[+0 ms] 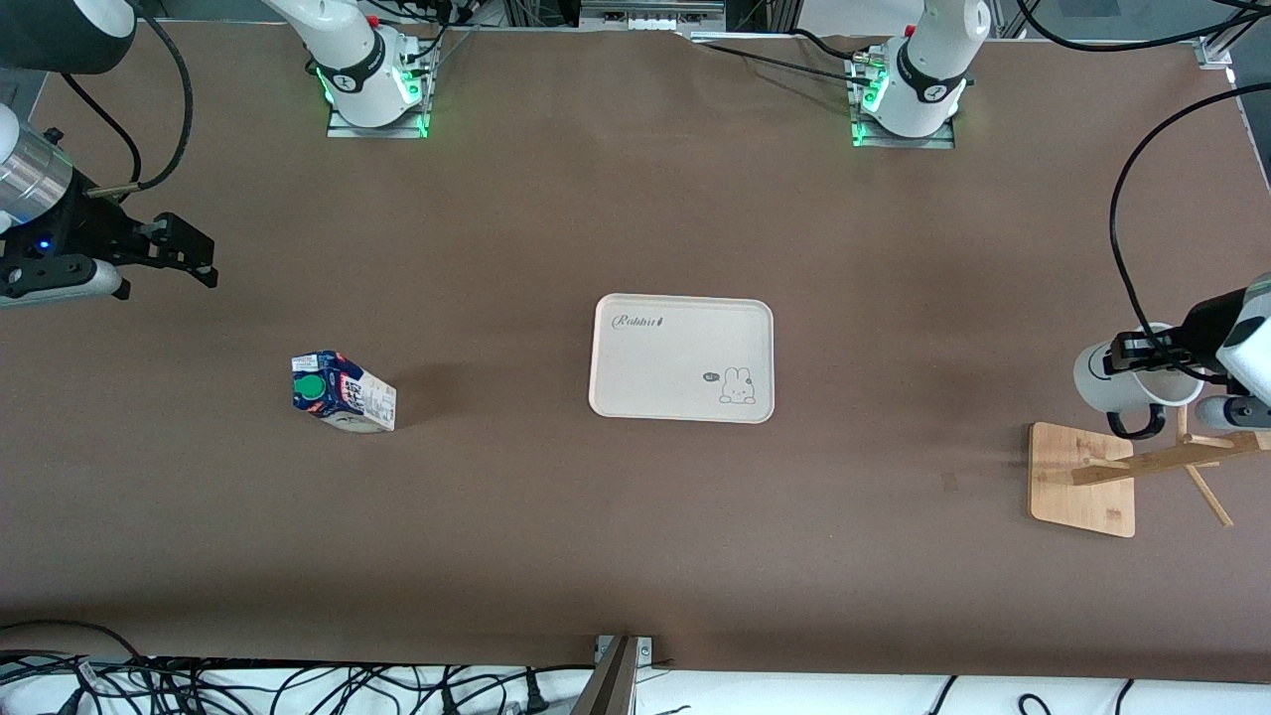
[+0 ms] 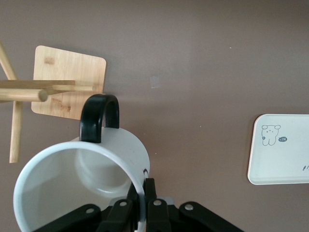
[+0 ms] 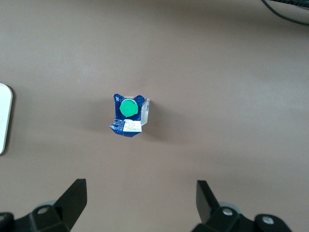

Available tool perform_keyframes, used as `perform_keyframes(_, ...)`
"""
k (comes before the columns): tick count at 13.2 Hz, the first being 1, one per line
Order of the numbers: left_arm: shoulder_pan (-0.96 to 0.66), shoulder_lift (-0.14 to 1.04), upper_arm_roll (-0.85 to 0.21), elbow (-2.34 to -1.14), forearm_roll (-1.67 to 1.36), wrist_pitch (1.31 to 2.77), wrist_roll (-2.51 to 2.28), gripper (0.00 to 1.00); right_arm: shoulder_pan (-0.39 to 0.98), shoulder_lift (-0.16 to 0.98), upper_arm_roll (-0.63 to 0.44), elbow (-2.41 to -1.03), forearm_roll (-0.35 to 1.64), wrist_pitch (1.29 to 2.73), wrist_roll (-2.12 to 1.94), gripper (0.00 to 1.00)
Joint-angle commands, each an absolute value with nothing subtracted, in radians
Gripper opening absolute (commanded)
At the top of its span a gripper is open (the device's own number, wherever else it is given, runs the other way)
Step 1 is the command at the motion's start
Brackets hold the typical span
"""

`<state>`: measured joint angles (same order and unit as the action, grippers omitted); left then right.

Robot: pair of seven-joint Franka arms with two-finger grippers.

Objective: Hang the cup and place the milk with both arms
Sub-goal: 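Lower the mug handle onto a stand peg with the left gripper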

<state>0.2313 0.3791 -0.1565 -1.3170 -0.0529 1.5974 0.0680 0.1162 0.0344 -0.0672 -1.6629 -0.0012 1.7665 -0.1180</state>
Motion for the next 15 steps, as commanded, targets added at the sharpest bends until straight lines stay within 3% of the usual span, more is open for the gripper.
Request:
perform_keyframes(1,0.252,0.38,-0.167,-1.305,-0.077,1.582,0.068,0.0,0.107,0.04,-0.06,-1.646,-0.011,1.764,-0.104,1.0)
perform_keyframes(15,0.296,0.402,-0.167,-1.279,-0.098,1.647,0.127,0.0,0.109,0.04,-0.06,-1.646,-0.011,1.763,-0.104,1.0)
